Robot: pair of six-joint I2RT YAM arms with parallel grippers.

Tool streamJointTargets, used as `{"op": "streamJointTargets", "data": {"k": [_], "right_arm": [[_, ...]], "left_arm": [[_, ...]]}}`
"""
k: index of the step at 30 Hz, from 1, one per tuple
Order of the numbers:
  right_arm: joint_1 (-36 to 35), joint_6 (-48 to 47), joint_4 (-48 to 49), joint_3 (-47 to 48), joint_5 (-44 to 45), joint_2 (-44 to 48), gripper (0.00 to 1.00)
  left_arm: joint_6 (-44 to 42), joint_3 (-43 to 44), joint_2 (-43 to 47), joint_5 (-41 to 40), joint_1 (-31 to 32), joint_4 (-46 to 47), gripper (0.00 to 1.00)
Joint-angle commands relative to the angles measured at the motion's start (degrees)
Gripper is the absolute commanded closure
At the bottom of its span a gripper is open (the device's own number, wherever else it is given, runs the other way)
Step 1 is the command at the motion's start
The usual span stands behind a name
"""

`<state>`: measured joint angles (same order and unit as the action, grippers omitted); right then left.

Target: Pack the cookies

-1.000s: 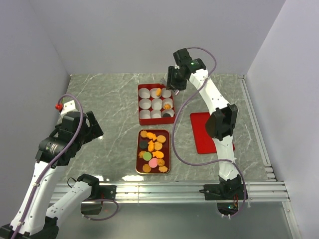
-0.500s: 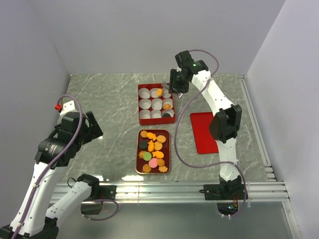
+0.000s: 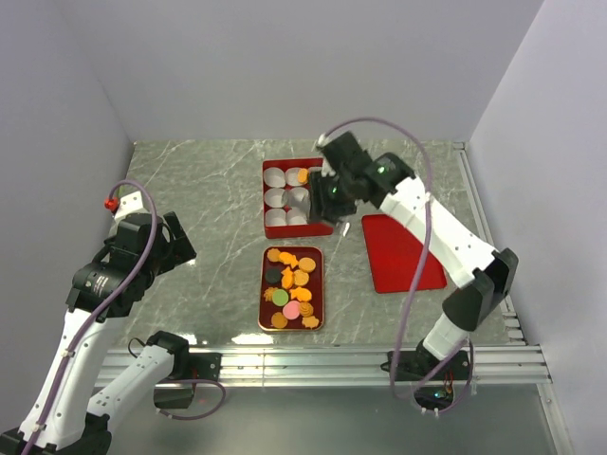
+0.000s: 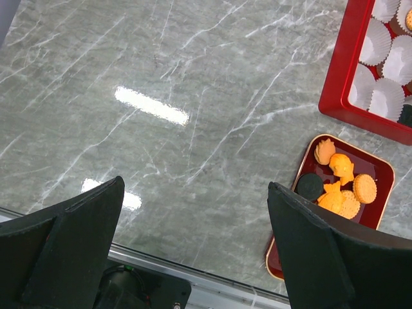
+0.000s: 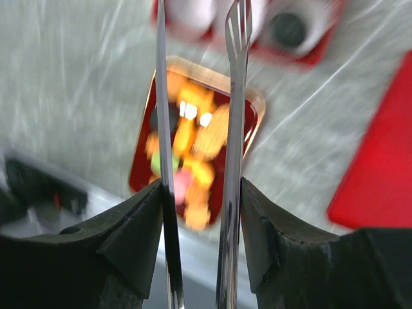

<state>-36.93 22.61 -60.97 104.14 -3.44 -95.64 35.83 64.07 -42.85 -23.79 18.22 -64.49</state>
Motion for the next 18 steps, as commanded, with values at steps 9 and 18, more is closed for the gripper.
{"op": "streamJointTargets", "data": {"k": [9,18], "right_arm": [[-11.14,1.65,0.85,-19.84,-2.26,8.97,0.47],[-15.89,2.26,0.68,-21.78,-2.88,8.18,0.48]], "left_arm": [[-0.85,-0.09,1.19,0.85,-0.02,1.30,0.00],[-0.50,-0.35,2.95,0.50,-0.11,1.30,0.00]]}}
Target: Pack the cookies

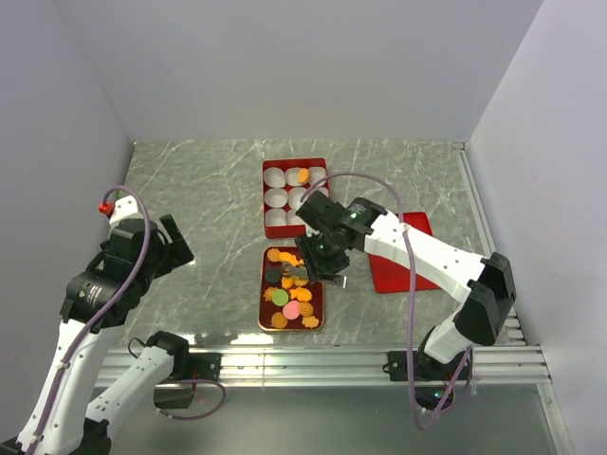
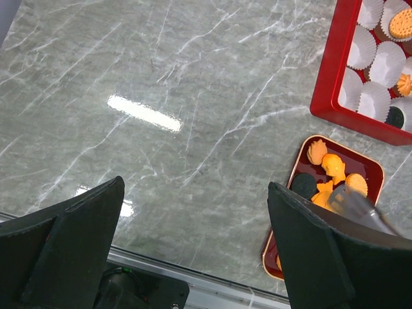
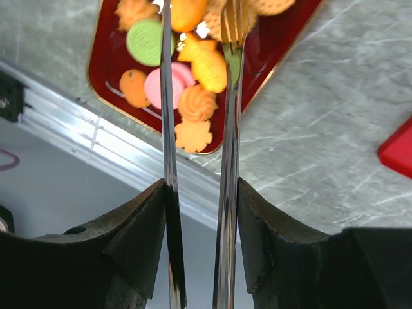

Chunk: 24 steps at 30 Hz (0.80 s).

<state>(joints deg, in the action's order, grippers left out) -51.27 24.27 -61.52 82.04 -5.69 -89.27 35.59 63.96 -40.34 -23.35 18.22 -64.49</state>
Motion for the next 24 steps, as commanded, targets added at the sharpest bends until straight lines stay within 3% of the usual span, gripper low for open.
{"op": "streamJointTargets", "data": {"k": [1,13,24], "right_arm": [[-2.17,0.69,1.31,0.23,-0.81,1.65,0.48],[-4.81,2.44,2.28,-0.91,-0.90,-0.63,0.48],[-4.37,6.14,2.80,0.40,5.08,-3.98,0.47]], "left_arm": [[-0.26,-0.24,0.52,0.06,-0.03,1.38,0.01],[-0.44,-0.60,2.10,0.24,-0.03,1.56,0.00],[-0.44,-0.60,3.25,0.50,-0.02,1.56,0.01]]}}
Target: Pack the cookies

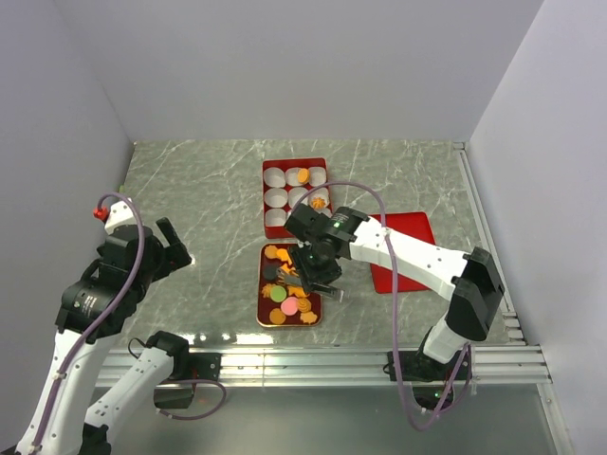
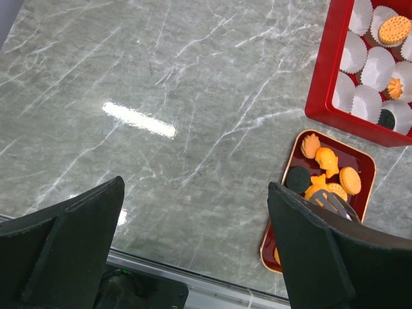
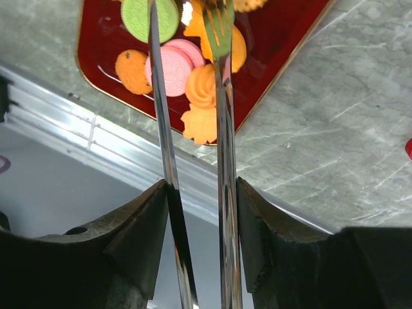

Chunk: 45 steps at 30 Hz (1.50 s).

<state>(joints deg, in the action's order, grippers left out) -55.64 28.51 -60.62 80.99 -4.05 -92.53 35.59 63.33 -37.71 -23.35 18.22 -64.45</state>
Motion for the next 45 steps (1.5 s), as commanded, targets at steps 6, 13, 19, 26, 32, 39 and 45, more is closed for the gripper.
{"op": "streamJointTargets", "data": {"k": [6,13,19,26,32,39,45], "right_arm": [[0.00,2.78,3.05,1.63,0.63,-2.04,0.47],[0.00,4.27,3.75,2.59,0.71,-3.36,0.60],[0.26,5.32,3.76,4.17,2.73,-2.92,0.77],[1.06,5.94,2.79,6.90,3.88,-0.90,0.89],[1.93,5.50,-0.19,10.15,3.97,0.77,0.93],[4.56,4.27,-3.80,13.57,5.90,3.58,0.94],[10.45,1.47,-4.77,17.43,5.81,3.68,0.94]], "left_arm": [[-0.61,-0.14,0.98,0.59,-0.11,1.86,0.01],[-0.70,-0.31,1.41,0.50,-0.02,1.95,0.01],[-0.88,-0.58,1.77,0.59,-0.02,2.31,0.01],[-0.88,-0.66,1.77,0.68,-0.02,2.31,0.01],[-1.05,-0.75,1.85,0.68,-0.02,2.48,0.01],[-1.23,-0.93,1.77,0.85,-0.02,2.66,0.00],[-1.32,-1.10,1.68,0.94,-0.02,2.83,0.01]]}}
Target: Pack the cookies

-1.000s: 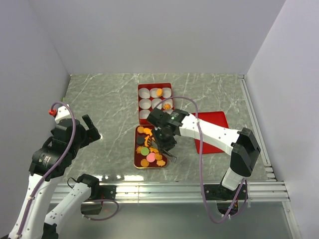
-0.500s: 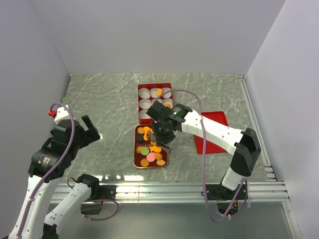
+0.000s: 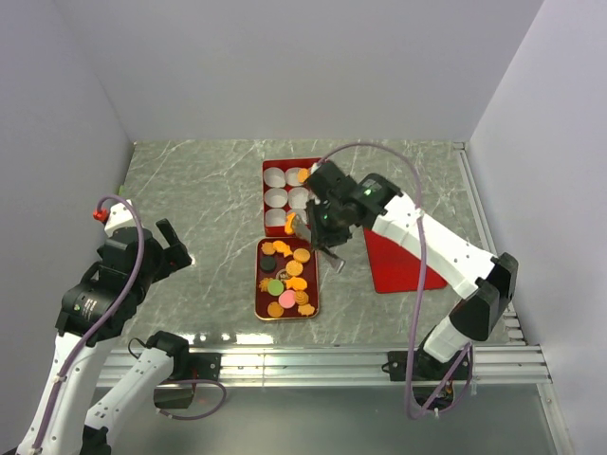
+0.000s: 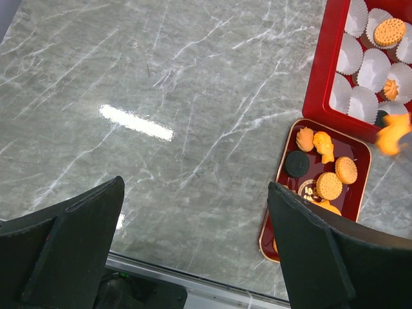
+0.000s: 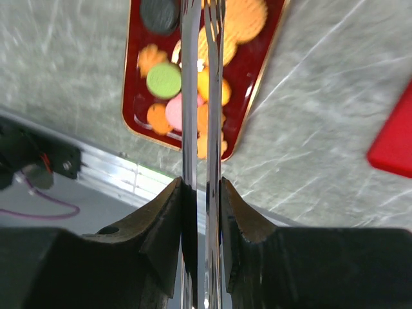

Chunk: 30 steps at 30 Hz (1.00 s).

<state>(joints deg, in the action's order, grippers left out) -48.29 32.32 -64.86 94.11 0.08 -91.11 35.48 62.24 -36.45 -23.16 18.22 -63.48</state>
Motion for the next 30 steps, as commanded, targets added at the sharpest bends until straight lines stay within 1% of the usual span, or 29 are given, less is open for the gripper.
{"op": "streamJointTargets", "data": {"k": [1,5,12,15,20,30], "right_arm": [[4.34,-2.87,-0.62,5.20,1.51,1.21,0.94],[10.39,-5.15,-0.79,10.21,0.72,-2.92,0.94],[13.92,-7.70,-2.90,24.17,0.80,-14.95,0.94],[15.07,-8.06,-3.34,27.61,0.36,-18.65,0.95],[15.60,-8.50,-3.17,29.56,0.10,-22.44,0.95],[15.60,-9.55,-1.23,28.50,-1.83,-26.57,0.94]], "left_arm": [[-1.21,0.08,0.41,0.75,-0.02,1.96,0.01],[-1.29,-0.10,0.32,0.83,-0.02,2.05,0.00],[-1.21,-0.01,0.15,0.66,-0.11,1.96,0.01],[-1.12,-0.01,0.32,0.48,-0.02,1.87,0.01],[-1.12,-0.10,0.24,0.31,-0.02,2.05,0.01],[-0.94,-0.27,-0.38,-0.22,-0.02,2.31,0.01]]}}
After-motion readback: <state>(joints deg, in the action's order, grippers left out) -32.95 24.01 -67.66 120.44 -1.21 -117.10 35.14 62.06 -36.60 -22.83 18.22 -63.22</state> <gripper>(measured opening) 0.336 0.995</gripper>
